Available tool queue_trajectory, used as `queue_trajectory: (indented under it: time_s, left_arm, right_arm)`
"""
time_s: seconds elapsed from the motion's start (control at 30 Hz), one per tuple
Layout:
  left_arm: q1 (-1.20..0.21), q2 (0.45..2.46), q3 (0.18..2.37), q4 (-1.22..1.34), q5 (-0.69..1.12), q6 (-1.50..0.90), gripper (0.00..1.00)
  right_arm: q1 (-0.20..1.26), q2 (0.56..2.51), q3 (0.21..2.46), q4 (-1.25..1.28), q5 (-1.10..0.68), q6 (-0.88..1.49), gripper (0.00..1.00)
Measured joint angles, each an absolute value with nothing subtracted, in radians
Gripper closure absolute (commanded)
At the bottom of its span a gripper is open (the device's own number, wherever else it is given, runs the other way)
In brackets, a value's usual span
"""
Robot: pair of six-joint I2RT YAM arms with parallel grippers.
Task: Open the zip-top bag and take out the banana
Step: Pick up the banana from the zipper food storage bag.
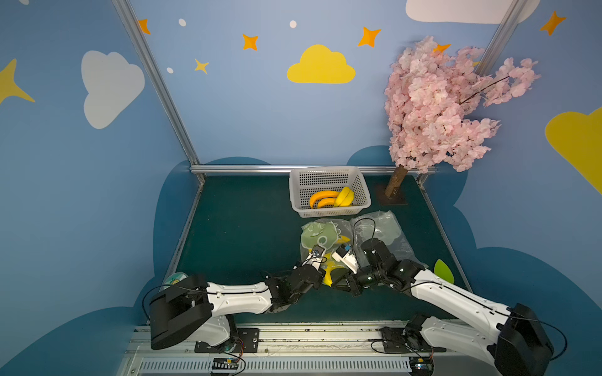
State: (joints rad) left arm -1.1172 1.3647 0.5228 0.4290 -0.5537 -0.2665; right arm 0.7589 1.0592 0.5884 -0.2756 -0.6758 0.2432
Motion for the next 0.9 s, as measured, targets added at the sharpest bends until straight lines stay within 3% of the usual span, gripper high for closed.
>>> queue_trajectory:
  time_s: [0.23,0.6,0.9]
  left_arm:
    - [-1.090,1.341,0.513,0.433,-0.492,-0.250,0.97]
    - [-1.055,1.410,0.541,0.373,-0.490,-0.262,0.97]
    - [-1.007,1.406,0.546,0.366,-0.411,-0.295,0.97]
  right_arm:
    - [0.757,1.034,0.541,-0.155,-0.699,0.299,1.00]
    - [0.800,1.199,0.678,-0.207,-0.654,0.315,1.00]
    - [0.832,1.212,0.699,-0.216,-0.599,0.329,1.00]
